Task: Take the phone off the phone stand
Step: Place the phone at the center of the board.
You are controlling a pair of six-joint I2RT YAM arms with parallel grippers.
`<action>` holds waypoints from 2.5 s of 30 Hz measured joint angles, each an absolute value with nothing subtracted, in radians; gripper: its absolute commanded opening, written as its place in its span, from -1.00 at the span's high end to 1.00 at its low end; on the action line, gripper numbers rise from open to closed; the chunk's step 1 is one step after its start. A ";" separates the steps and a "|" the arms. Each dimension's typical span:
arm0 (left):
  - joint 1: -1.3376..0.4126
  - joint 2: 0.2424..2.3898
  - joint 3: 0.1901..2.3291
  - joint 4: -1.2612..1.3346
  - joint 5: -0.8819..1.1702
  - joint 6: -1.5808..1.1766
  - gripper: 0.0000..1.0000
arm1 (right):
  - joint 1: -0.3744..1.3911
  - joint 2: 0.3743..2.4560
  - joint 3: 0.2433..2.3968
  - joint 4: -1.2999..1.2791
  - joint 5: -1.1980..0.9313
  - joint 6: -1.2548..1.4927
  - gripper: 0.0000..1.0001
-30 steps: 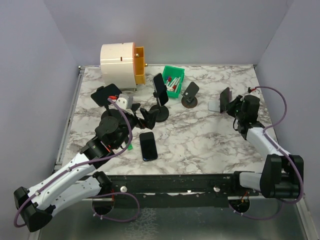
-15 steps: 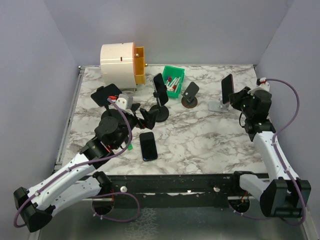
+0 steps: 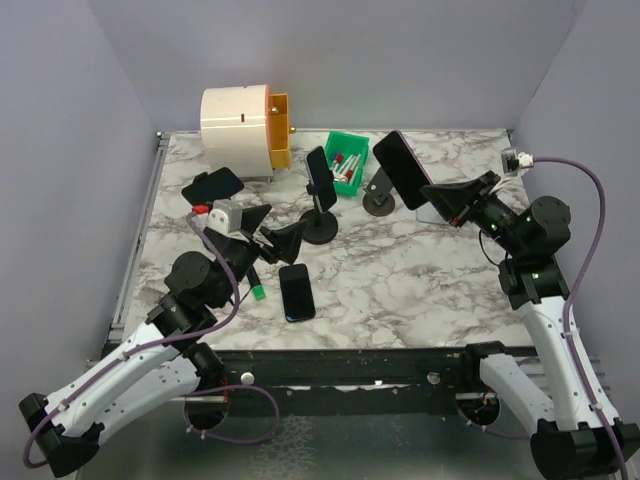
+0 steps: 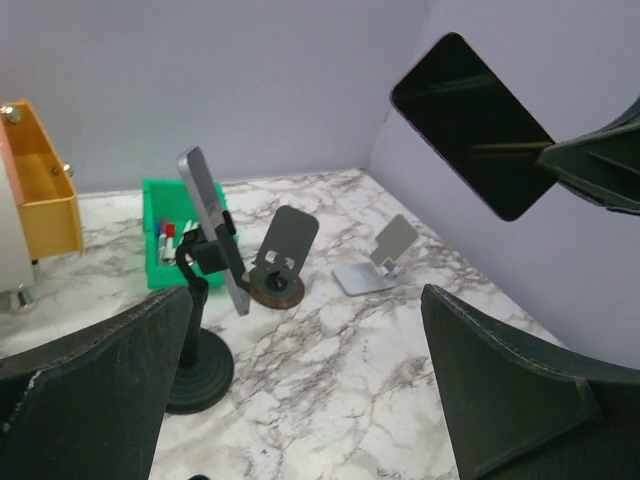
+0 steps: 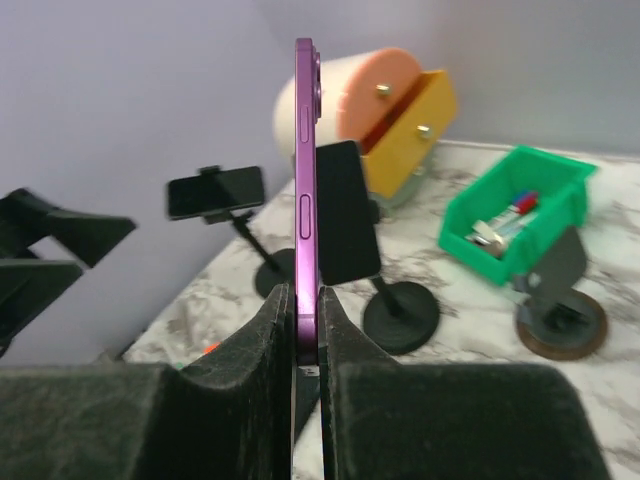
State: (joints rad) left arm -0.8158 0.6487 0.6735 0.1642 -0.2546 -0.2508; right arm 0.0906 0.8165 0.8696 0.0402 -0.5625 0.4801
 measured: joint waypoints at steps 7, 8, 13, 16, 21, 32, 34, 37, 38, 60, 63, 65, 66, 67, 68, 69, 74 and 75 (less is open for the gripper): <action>-0.818 0.613 0.649 0.320 -0.060 -0.314 -0.98 | 0.115 0.782 0.749 0.482 -0.782 0.777 0.99; -0.818 0.621 0.657 0.340 -0.033 -0.329 -0.98 | 0.117 0.786 0.732 0.556 -0.796 0.830 0.99; -0.818 0.702 0.718 0.451 0.079 -0.406 -0.98 | 0.118 0.812 0.693 0.881 -0.813 1.068 0.99; -0.818 0.771 0.778 0.517 0.130 -0.453 -0.98 | 0.119 0.828 0.693 1.039 -0.808 1.179 0.99; -0.818 0.895 0.907 0.608 0.206 -0.514 -0.98 | 0.120 0.870 0.693 1.241 -0.788 1.314 0.99; -0.818 1.138 1.164 0.703 0.358 -0.608 -0.93 | 0.152 0.925 0.719 1.370 -0.747 1.426 0.99; -0.818 1.172 1.181 0.704 0.378 -0.620 -0.87 | 0.159 0.926 0.719 1.380 -0.744 1.432 0.99; -0.818 1.212 1.192 0.704 0.395 -0.639 -0.77 | 0.169 0.934 0.719 1.387 -0.744 1.433 0.99; -0.818 1.227 1.196 0.704 0.400 -0.650 -0.73 | 0.171 0.936 0.719 1.386 -0.744 1.432 0.99; -0.842 1.289 1.219 0.717 0.422 -0.731 0.09 | 0.191 0.931 0.719 1.247 -0.710 1.337 0.99; -0.846 1.295 1.221 0.717 0.422 -0.736 0.22 | 0.191 0.923 0.719 1.233 -0.709 1.330 0.99; -0.848 1.295 1.222 0.717 0.422 -0.737 0.28 | 0.191 0.920 0.718 1.229 -0.709 1.325 0.99; -0.849 1.295 1.222 0.717 0.422 -0.737 0.31 | 0.192 0.919 0.717 1.228 -0.709 1.324 0.99; -0.849 1.295 1.223 0.717 0.422 -0.737 0.35 | 0.194 0.918 0.716 1.227 -0.709 1.322 0.99; -0.849 1.295 1.225 0.717 0.422 -0.737 0.38 | 0.195 0.917 0.714 1.225 -0.709 1.319 0.99; -0.849 1.295 1.227 0.717 0.422 -0.736 0.41 | 0.196 0.916 0.713 1.224 -0.709 1.317 0.99; -0.851 1.295 1.230 0.717 0.421 -0.736 0.59 | 0.197 0.907 0.710 1.212 -0.709 1.309 0.99; -0.851 1.295 1.230 0.717 0.421 -0.735 0.63 | 0.197 0.904 0.710 1.208 -0.709 1.308 0.99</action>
